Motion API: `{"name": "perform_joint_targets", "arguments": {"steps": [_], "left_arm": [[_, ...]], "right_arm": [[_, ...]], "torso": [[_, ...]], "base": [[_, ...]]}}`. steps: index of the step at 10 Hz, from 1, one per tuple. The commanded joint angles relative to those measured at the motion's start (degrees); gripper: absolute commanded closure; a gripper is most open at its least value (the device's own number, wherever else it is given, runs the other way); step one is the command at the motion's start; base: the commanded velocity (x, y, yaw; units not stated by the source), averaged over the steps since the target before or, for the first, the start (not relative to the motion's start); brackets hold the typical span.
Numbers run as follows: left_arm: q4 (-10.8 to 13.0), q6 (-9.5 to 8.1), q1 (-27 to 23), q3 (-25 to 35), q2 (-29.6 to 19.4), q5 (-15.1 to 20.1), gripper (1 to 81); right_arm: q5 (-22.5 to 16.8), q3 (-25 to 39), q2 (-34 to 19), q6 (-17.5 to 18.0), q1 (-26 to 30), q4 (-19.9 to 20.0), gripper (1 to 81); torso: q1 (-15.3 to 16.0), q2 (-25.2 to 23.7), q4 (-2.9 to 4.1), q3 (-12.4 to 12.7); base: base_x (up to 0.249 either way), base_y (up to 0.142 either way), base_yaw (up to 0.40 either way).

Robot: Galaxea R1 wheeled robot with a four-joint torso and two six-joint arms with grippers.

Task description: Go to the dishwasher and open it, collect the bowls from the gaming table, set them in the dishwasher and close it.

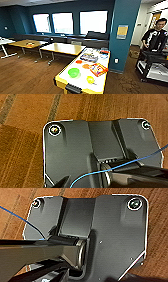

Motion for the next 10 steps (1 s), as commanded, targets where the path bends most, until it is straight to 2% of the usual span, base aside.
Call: {"name": "perform_joint_targets", "arguments": {"steps": [1,10], "left_arm": [[-0.2,0.36,-2.67,-0.16,-0.18,2.81,1.0],[-0.2,0.36,-2.67,-0.16,-0.18,2.81,1.0]], "right_arm": [[-3.03,0.26,0.33,-0.15,2.74,-0.22,1.0],[-3.21,0.26,0.34,-0.15,2.82,-0.22,1.0]], "torso": [[0.0,0.0,0.0,0.0],[0.0,0.0,0.0,0.0]], "base": [[0.086,0.134,0.0],[0.086,0.132,0.0]]}}
